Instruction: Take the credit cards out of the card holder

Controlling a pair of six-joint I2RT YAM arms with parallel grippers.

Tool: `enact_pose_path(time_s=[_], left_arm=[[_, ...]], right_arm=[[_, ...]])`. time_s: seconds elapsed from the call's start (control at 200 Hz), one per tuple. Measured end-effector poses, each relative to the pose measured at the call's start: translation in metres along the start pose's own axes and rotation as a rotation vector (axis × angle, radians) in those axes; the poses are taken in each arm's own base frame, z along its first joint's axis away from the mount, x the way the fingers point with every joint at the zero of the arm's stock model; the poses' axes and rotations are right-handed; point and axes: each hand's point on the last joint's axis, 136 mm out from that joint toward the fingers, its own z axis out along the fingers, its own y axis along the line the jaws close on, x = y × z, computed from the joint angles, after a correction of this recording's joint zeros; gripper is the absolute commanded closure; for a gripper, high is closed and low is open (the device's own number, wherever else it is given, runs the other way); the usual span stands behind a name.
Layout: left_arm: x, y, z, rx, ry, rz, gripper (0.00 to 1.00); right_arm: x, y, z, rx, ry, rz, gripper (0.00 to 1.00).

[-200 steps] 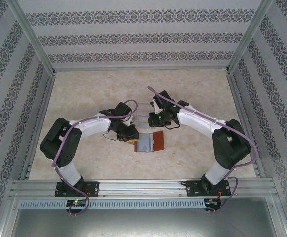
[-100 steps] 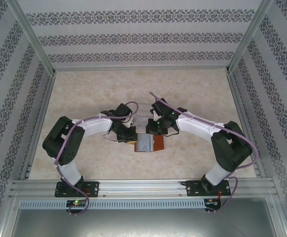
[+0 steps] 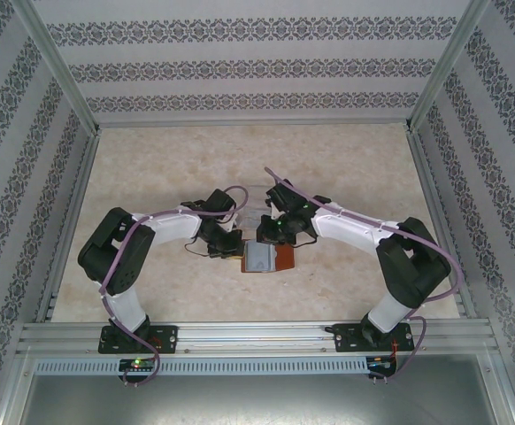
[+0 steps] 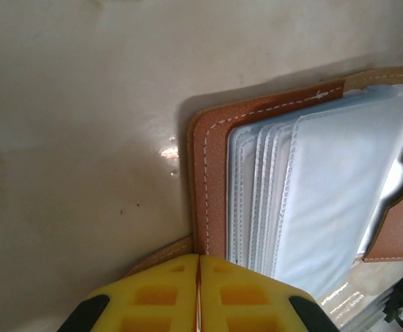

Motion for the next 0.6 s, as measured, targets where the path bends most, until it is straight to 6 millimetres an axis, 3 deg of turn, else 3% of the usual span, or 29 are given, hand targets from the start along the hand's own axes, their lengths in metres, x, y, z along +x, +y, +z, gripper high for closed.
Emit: enact_pose_path(time_s=[0.305, 0.599], left_arm=[[0.001, 0.0, 0.001, 0.083, -0.013, -0.02, 0.92], [0.0, 0.0, 0.001, 0.131, -0.017, -0.038, 0.92]], right_arm=[[0.016, -0.002, 0.021, 0.023, 0.064, 0.036, 0.78], [0.024, 0.003, 0.036, 0.031, 0.105, 0.056, 0.78]])
